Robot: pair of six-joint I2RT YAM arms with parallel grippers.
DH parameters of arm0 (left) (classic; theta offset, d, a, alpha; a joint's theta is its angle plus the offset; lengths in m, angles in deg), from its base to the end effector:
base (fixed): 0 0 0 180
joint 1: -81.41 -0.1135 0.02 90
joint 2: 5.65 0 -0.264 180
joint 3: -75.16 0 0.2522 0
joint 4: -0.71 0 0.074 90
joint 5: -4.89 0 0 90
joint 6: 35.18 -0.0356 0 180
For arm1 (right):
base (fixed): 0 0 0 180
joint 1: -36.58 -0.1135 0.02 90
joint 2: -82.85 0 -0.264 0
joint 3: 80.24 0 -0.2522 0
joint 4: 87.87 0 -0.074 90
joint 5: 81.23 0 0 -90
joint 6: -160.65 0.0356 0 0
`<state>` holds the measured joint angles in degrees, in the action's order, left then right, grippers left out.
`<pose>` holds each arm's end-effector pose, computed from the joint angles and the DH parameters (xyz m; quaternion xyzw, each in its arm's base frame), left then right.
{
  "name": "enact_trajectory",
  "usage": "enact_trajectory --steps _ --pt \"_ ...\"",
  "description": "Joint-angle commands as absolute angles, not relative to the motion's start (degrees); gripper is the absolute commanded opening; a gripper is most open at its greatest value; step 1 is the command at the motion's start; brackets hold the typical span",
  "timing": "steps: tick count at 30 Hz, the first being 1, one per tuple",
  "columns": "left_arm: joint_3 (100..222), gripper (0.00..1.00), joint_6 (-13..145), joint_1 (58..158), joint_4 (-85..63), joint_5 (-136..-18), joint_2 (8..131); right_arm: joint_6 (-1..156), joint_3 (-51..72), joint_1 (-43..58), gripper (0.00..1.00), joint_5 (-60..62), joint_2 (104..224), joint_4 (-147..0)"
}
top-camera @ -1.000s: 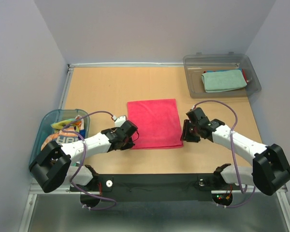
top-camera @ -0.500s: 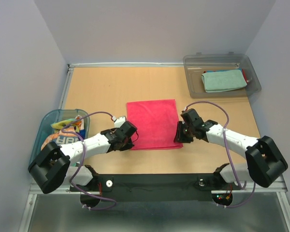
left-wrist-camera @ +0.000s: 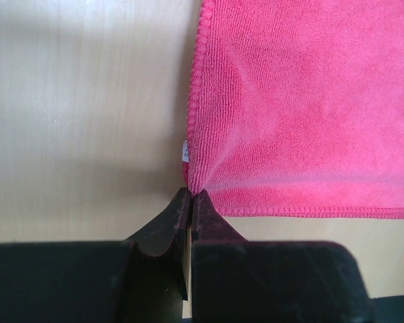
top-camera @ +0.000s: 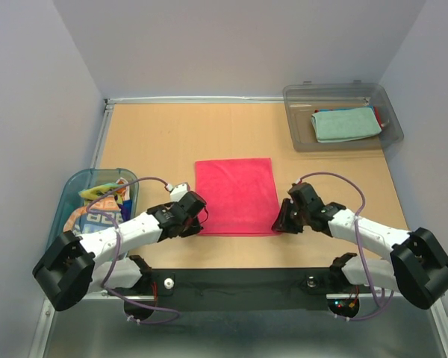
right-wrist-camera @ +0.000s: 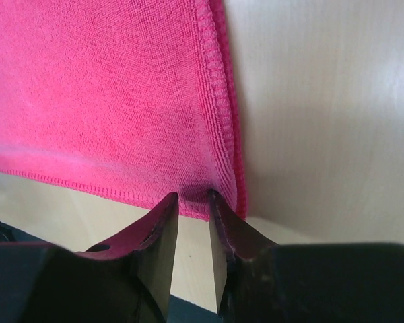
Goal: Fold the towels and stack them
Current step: Fold the towel
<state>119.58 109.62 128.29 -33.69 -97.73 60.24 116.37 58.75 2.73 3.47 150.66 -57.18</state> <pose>0.1478 -0.1464 0.1721 -0.0978 0.9457 -0.1598 0.2657 0.1678 0.1165 0.1519 0.0863 0.9552 0.2130 0.1865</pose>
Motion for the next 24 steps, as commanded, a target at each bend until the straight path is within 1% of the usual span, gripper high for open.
enact_trajectory --steps 1,3,5,6,7,8,9,11,12,14,18,20,23,24 --pt "117.8 0.04 111.4 128.4 -37.7 -98.1 56.4 117.2 60.9 2.3 0.31 6.9 148.6 -51.4" --pt "117.5 0.12 111.5 128.4 -38.1 -97.0 54.8 115.4 59.0 2.3 0.32 5.9 147.8 -51.1" --pt "117.4 0.27 111.3 128.4 -38.1 -95.9 53.9 113.9 57.2 2.3 0.35 5.7 146.8 -51.0" --pt "117.6 0.36 111.2 128.4 -38.1 -95.4 53.3 112.3 56.1 2.3 0.36 6.1 145.4 -51.1" --pt "117.8 0.54 110.5 128.4 -38.4 -94.6 52.5 110.7 53.5 2.3 0.39 7.3 145.1 -50.9" --pt "118.2 0.59 110.2 128.4 -38.4 -94.3 52.0 109.7 52.1 2.3 0.40 7.6 144.9 -50.8" --pt "119.1 0.67 110.1 128.4 -38.8 -94.2 51.5 108.6 50.3 2.3 0.40 8.1 145.5 -50.6" --pt "120.7 0.75 109.7 128.4 -40.3 -94.2 49.9 106.0 45.7 2.3 0.41 8.5 147.3 -50.7" --pt "121.4 0.77 109.4 128.4 -40.9 -94.3 49.5 105.3 44.3 2.3 0.41 8.5 148.3 -50.7" --pt "124.2 0.78 108.9 128.4 -42.5 -95.2 48.2 103.1 40.1 2.4 0.41 8.4 152.1 -51.0" --pt "128.4 0.70 106.3 128.4 -39.3 -95.1 50.1 98.9 33.5 2.7 0.40 12.5 159.5 -52.9" --pt "131.2 0.66 104.1 128.4 -36.3 -95.2 54.4 96.3 29.2 4.1 0.40 12.5 164.4 -55.6" --pt "135.6 0.66 99.1 127.5 -32.0 -97.6 61.8 92.1 24.1 7.1 0.39 10.8 170.5 -58.7" --pt "136.6 0.66 99.1 127.5 -31.0 -97.6 63.7 90.4 24.1 7.7 0.39 10.5 172.1 -58.7"
